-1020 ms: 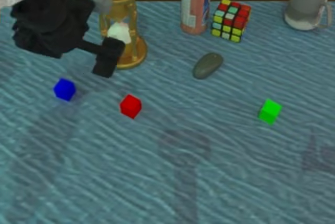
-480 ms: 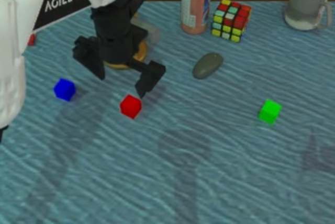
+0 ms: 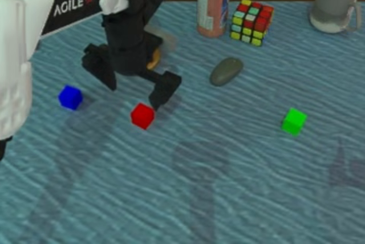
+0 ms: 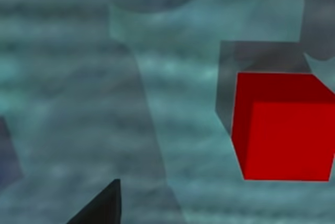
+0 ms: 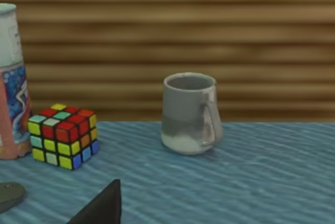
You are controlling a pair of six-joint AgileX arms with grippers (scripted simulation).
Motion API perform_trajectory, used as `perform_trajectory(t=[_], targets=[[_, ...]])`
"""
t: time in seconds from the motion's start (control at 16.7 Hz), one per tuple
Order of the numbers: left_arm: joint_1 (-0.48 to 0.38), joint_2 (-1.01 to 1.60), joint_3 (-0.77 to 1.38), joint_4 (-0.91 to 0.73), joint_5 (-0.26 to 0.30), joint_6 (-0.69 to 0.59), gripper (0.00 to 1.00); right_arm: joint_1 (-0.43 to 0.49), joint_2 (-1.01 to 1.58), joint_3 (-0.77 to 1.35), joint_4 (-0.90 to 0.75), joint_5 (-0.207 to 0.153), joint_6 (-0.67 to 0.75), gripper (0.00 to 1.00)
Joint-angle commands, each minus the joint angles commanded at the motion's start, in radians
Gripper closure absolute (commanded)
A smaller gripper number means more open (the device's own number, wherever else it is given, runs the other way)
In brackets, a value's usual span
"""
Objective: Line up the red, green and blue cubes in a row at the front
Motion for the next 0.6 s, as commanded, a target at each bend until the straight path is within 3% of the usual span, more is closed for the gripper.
perform_trajectory(t=[0.36, 0.6], targets=[[-0.001, 0.088, -0.124, 0.219, 0.001, 0.0, 0.0, 0.0, 0.0, 0.0, 0.0, 0.0, 0.0, 0.0], [-0.001, 0.1, -0.137, 0.239, 0.001, 0.0, 0.0, 0.0, 0.0, 0.0, 0.0, 0.0, 0.0, 0.0]])
